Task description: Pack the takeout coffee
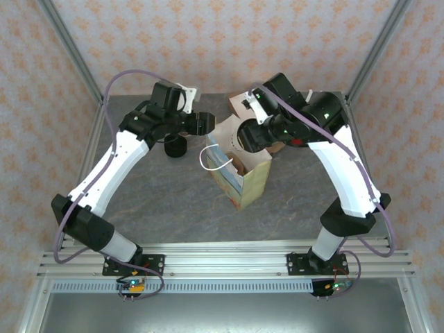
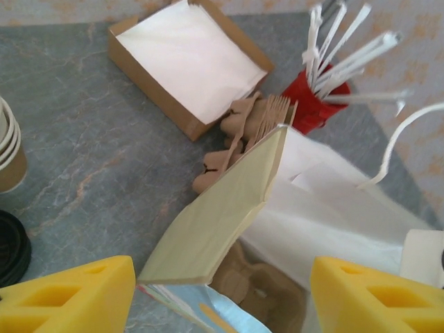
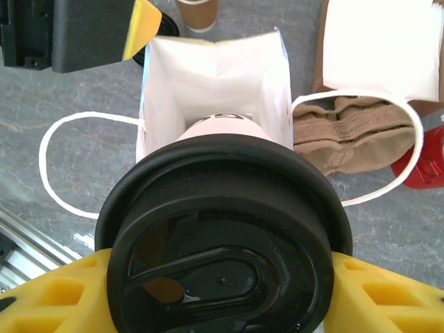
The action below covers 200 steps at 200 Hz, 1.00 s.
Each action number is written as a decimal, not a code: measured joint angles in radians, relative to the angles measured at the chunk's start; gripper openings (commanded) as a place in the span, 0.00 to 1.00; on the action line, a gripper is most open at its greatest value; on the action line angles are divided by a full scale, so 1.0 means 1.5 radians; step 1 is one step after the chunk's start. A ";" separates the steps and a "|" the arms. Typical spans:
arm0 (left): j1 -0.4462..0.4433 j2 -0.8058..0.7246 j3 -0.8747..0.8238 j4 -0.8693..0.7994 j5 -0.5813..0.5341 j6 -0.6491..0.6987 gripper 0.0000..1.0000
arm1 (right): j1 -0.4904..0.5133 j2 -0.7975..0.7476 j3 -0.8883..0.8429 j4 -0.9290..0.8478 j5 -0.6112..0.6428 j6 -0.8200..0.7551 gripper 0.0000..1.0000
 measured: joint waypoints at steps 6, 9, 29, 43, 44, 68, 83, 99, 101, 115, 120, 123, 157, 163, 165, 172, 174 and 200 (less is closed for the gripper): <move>0.000 0.013 0.012 -0.012 0.000 0.016 0.70 | 0.000 0.002 -0.005 -0.001 0.000 0.001 0.56; 0.000 0.018 0.019 -0.018 0.000 0.021 0.70 | 0.000 0.004 -0.007 -0.001 0.000 0.001 0.56; 0.000 0.051 0.057 -0.054 0.004 0.068 0.71 | -0.001 0.016 -0.020 -0.001 0.000 0.001 0.56; 0.000 0.073 0.083 -0.076 0.012 0.097 0.71 | -0.002 0.026 -0.029 -0.001 0.000 0.001 0.57; 0.000 0.075 0.084 -0.077 0.013 0.098 0.71 | -0.002 0.026 -0.030 -0.001 0.000 0.001 0.57; 0.000 0.107 0.117 -0.102 0.035 0.137 0.70 | -0.009 0.043 -0.053 -0.001 -0.001 0.001 0.57; 0.000 0.116 0.119 -0.112 0.048 0.152 0.69 | -0.014 0.049 -0.070 -0.001 -0.003 0.001 0.57; 0.000 0.125 0.122 -0.122 0.054 0.161 0.67 | -0.019 0.055 -0.085 -0.001 -0.003 0.001 0.57; 0.000 0.126 0.123 -0.123 0.055 0.162 0.67 | -0.019 0.055 -0.087 -0.001 -0.003 0.001 0.58; 0.000 0.131 0.128 -0.130 0.059 0.171 0.66 | -0.019 0.060 -0.103 -0.001 -0.008 0.000 0.58; 0.000 0.132 0.129 -0.131 0.061 0.173 0.66 | -0.019 0.062 -0.108 -0.001 -0.010 0.000 0.58; 0.000 0.133 0.130 -0.131 0.062 0.174 0.66 | -0.019 0.064 -0.111 -0.002 -0.012 0.000 0.58; 0.000 0.135 0.131 -0.133 0.068 0.176 0.65 | -0.019 0.086 -0.127 -0.002 -0.017 -0.002 0.58; 0.000 0.135 0.131 -0.133 0.068 0.176 0.65 | -0.019 0.089 -0.128 -0.001 -0.019 -0.002 0.58; 0.000 0.135 0.131 -0.133 0.068 0.176 0.65 | -0.019 0.090 -0.128 -0.002 -0.019 -0.002 0.58; 0.000 0.135 0.131 -0.133 0.068 0.176 0.65 | -0.019 0.091 -0.131 -0.002 -0.020 -0.002 0.58; 0.000 0.135 0.131 -0.133 0.068 0.176 0.65 | -0.019 0.091 -0.131 -0.002 -0.021 -0.002 0.58; 0.000 0.135 0.131 -0.133 0.068 0.176 0.65 | -0.019 0.091 -0.136 -0.001 -0.022 -0.003 0.58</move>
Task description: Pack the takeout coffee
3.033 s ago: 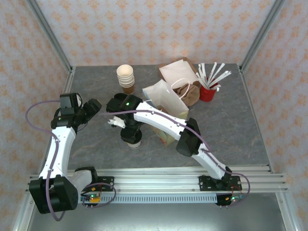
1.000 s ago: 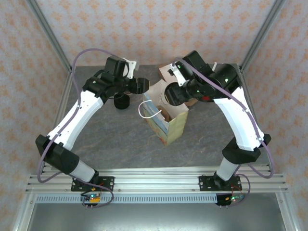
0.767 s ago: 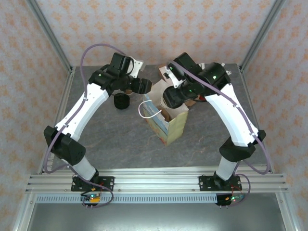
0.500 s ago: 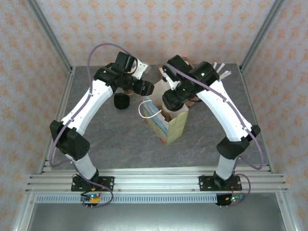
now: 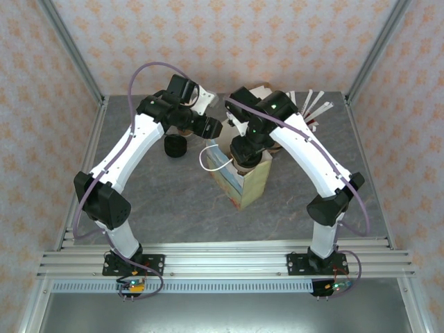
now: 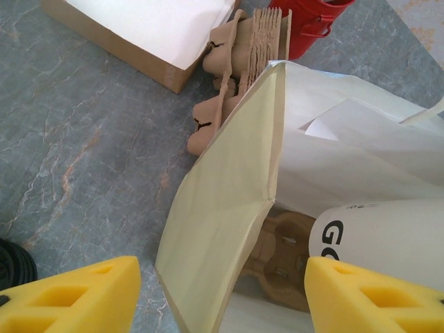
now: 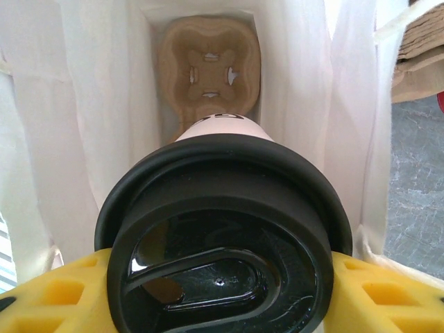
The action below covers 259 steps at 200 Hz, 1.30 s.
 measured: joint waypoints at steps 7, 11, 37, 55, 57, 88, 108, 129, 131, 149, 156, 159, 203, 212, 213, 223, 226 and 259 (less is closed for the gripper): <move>0.000 0.000 0.000 0.000 0.000 0.000 0.64 | 0.000 0.000 -0.002 0.000 -0.001 0.000 0.58; 0.000 0.000 0.000 0.000 0.000 0.000 0.64 | 0.000 0.000 -0.004 0.000 -0.001 0.000 0.58; 0.000 0.003 0.000 0.000 0.000 0.000 0.63 | 0.000 0.004 -0.008 0.000 -0.004 -0.002 0.58; 0.000 0.007 0.000 0.000 0.000 0.000 0.63 | 0.000 0.010 -0.015 0.000 -0.004 -0.003 0.58; 0.000 0.007 0.000 0.000 0.000 0.000 0.63 | 0.000 0.011 -0.016 0.000 -0.004 -0.003 0.58; 0.000 0.012 0.000 0.000 0.000 0.000 0.63 | 0.000 0.024 -0.021 0.000 -0.004 -0.005 0.58; 0.000 0.012 0.000 0.000 0.000 0.000 0.63 | 0.000 0.029 -0.024 0.000 -0.006 -0.007 0.58; 0.000 0.012 0.000 0.000 0.000 0.000 0.63 | 0.000 0.033 -0.029 0.000 -0.009 -0.007 0.58; 0.000 0.012 0.000 0.000 0.000 0.000 0.63 | 0.000 0.033 -0.030 0.000 -0.009 -0.007 0.58; 0.000 0.012 0.000 0.000 0.000 0.000 0.63 | 0.000 0.037 -0.032 0.000 -0.011 -0.007 0.58; 0.000 0.012 0.000 0.000 0.000 0.000 0.63 | 0.000 0.038 -0.034 0.000 -0.012 -0.007 0.58; 0.000 0.012 0.000 0.000 0.000 0.000 0.63 | 0.000 0.039 -0.034 0.000 -0.012 -0.007 0.58; 0.000 0.012 0.000 0.000 0.000 0.000 0.63 | -0.005 0.044 -0.040 0.000 -0.017 -0.007 0.58; 0.000 0.012 0.000 0.000 0.000 0.000 0.63 | -0.007 0.044 -0.043 -0.001 -0.018 -0.008 0.58; 0.000 0.012 0.000 0.000 0.000 0.000 0.63 | -0.007 0.044 -0.044 -0.001 -0.018 -0.008 0.58; 0.000 0.012 0.000 0.000 0.000 0.000 0.63 | -0.008 0.045 -0.049 0.000 -0.019 -0.011 0.58; 0.000 0.012 0.000 0.000 0.000 0.000 0.63 | -0.008 0.045 -0.050 0.000 -0.019 -0.012 0.58; 0.000 0.012 0.000 0.000 -0.001 0.000 0.63 | -0.009 0.048 -0.069 -0.001 -0.028 -0.020 0.58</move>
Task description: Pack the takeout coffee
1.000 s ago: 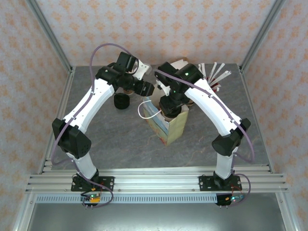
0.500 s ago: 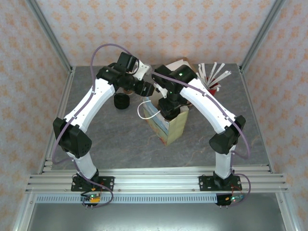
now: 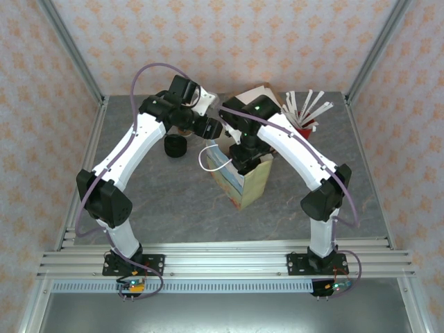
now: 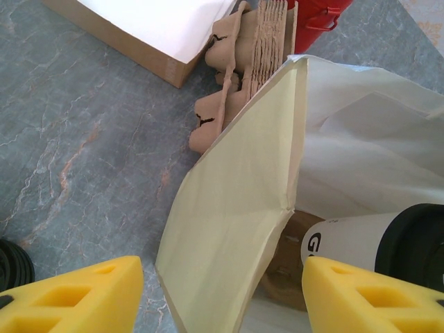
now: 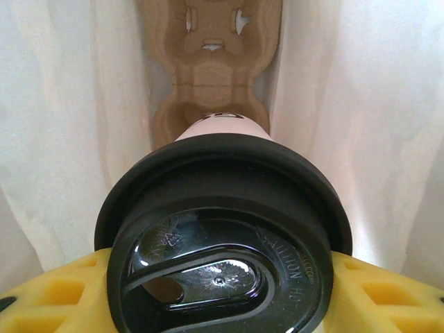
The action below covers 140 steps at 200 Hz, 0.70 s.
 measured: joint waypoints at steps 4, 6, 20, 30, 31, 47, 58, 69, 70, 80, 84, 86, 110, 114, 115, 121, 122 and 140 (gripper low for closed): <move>0.000 0.000 0.000 0.000 0.000 0.000 0.63 | 0.000 0.001 -0.001 0.000 -0.001 -0.001 0.58; 0.000 0.000 0.000 0.000 -0.001 0.000 0.63 | 0.000 0.001 -0.001 0.000 -0.002 -0.002 0.58; 0.000 0.000 0.000 0.000 -0.002 0.000 0.63 | 0.000 0.005 -0.002 0.000 -0.006 -0.005 0.58; 0.000 0.000 0.000 0.000 -0.002 0.000 0.63 | 0.000 0.008 -0.003 0.000 -0.006 -0.007 0.58; 0.000 0.000 0.000 0.000 -0.002 0.000 0.63 | 0.000 0.009 -0.003 0.000 -0.006 -0.008 0.58; 0.000 0.000 0.000 0.000 -0.002 -0.001 0.63 | 0.000 0.012 -0.006 0.000 -0.008 -0.010 0.58; 0.000 0.000 0.000 0.000 -0.002 -0.001 0.63 | 0.000 0.014 -0.010 0.000 -0.010 -0.012 0.58; 0.000 0.000 0.000 0.000 -0.002 -0.001 0.63 | 0.000 0.016 -0.013 0.001 -0.011 -0.013 0.58; 0.000 0.000 0.000 0.000 -0.002 -0.001 0.63 | 0.000 0.016 -0.013 0.001 -0.011 -0.013 0.58; 0.000 0.000 0.000 0.000 -0.002 -0.001 0.63 | 0.000 0.017 -0.014 0.001 -0.013 -0.015 0.58; 0.000 0.000 0.000 0.000 -0.002 -0.001 0.63 | 0.000 0.017 -0.015 0.001 -0.014 -0.015 0.58; 0.000 0.000 0.000 0.000 -0.002 -0.001 0.63 | 0.000 0.017 -0.015 0.002 -0.014 -0.015 0.58; 0.000 0.000 0.000 0.000 -0.002 -0.001 0.63 | 0.000 0.017 -0.022 0.009 -0.019 -0.015 0.57; 0.000 0.000 0.000 0.000 -0.002 -0.001 0.63 | 0.000 0.017 -0.024 0.010 -0.020 -0.015 0.57; 0.000 0.000 0.000 0.000 -0.002 -0.001 0.63 | 0.000 0.017 -0.024 0.011 -0.020 -0.015 0.57; 0.000 0.000 0.000 0.000 -0.002 -0.001 0.63 | 0.000 0.017 -0.026 0.012 -0.021 -0.016 0.57; 0.000 0.000 0.000 0.000 -0.002 -0.001 0.63 | 0.000 0.017 -0.027 0.012 -0.021 -0.016 0.57; 0.000 0.000 0.000 0.000 -0.005 -0.001 0.63 | 0.000 0.017 -0.031 0.018 -0.022 -0.016 0.57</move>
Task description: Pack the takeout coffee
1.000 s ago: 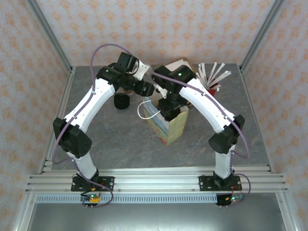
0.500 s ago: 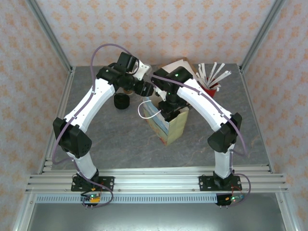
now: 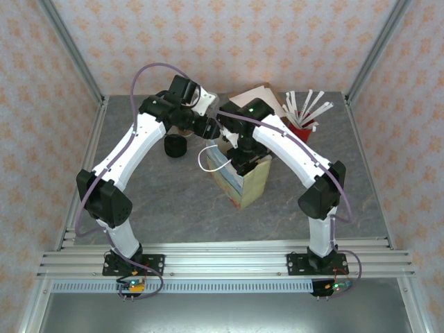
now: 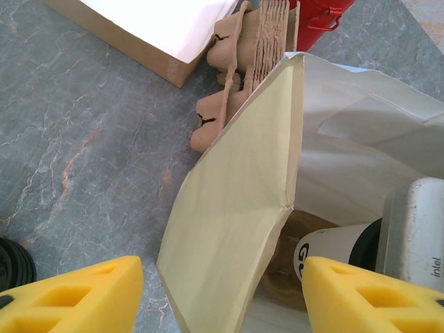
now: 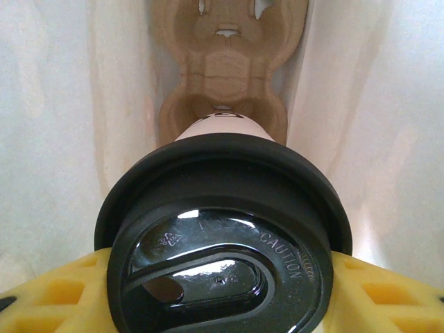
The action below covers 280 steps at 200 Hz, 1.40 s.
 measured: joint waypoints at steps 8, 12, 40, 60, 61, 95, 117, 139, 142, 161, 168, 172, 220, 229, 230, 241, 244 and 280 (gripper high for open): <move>0.000 0.000 0.000 0.000 -0.001 0.000 0.63 | 0.000 0.000 -0.001 0.002 -0.001 -0.001 0.57; 0.000 0.000 0.000 0.000 -0.002 0.000 0.63 | 0.000 0.000 -0.001 0.004 -0.002 -0.002 0.57; 0.000 0.000 0.000 0.000 -0.010 -0.003 0.63 | 0.000 0.001 -0.005 0.012 -0.002 -0.002 0.56; 0.000 0.000 0.001 0.000 -0.016 -0.005 0.63 | 0.000 0.002 -0.017 0.018 -0.002 -0.002 0.56; 0.000 0.000 0.001 0.000 -0.016 -0.005 0.63 | 0.000 0.002 -0.018 0.018 -0.002 -0.002 0.56; 0.000 0.000 0.008 -0.004 -0.023 -0.005 0.63 | -0.003 0.003 -0.037 0.027 -0.002 -0.004 0.56; 0.000 0.000 0.013 -0.003 -0.029 -0.008 0.63 | -0.007 0.003 -0.045 0.035 -0.002 -0.004 0.56; 0.000 0.000 0.013 -0.004 -0.033 -0.010 0.63 | -0.008 0.003 -0.054 0.043 -0.002 -0.005 0.56; 0.000 0.000 0.013 -0.004 -0.034 -0.010 0.63 | -0.008 0.003 -0.055 0.043 -0.002 -0.005 0.55; 0.000 0.000 0.014 -0.004 -0.037 -0.013 0.63 | -0.008 0.003 -0.058 0.048 -0.004 -0.005 0.55; 0.000 0.000 0.014 -0.004 -0.038 -0.015 0.63 | -0.008 0.003 -0.060 0.050 -0.005 -0.005 0.55; 0.000 0.000 0.014 -0.004 -0.038 -0.016 0.63 | -0.008 0.003 -0.060 0.050 -0.005 -0.005 0.55; 0.001 0.000 0.017 -0.009 -0.048 -0.021 0.63 | -0.008 0.003 -0.082 0.064 -0.012 -0.004 0.55; 0.001 0.000 0.017 -0.010 -0.050 -0.021 0.63 | -0.008 0.003 -0.088 0.067 -0.014 -0.004 0.55; 0.001 0.000 0.017 -0.010 -0.050 -0.021 0.63 | -0.008 0.003 -0.089 0.067 -0.014 -0.004 0.55; 0.002 0.000 0.017 -0.011 -0.051 -0.021 0.63 | -0.008 0.003 -0.093 0.069 -0.015 -0.004 0.55; 0.002 0.000 0.017 -0.011 -0.051 -0.021 0.63 | -0.008 0.003 -0.094 0.070 -0.015 -0.004 0.55; 0.002 0.000 0.017 -0.011 -0.051 -0.022 0.63 | -0.008 0.003 -0.103 0.078 -0.017 -0.004 0.55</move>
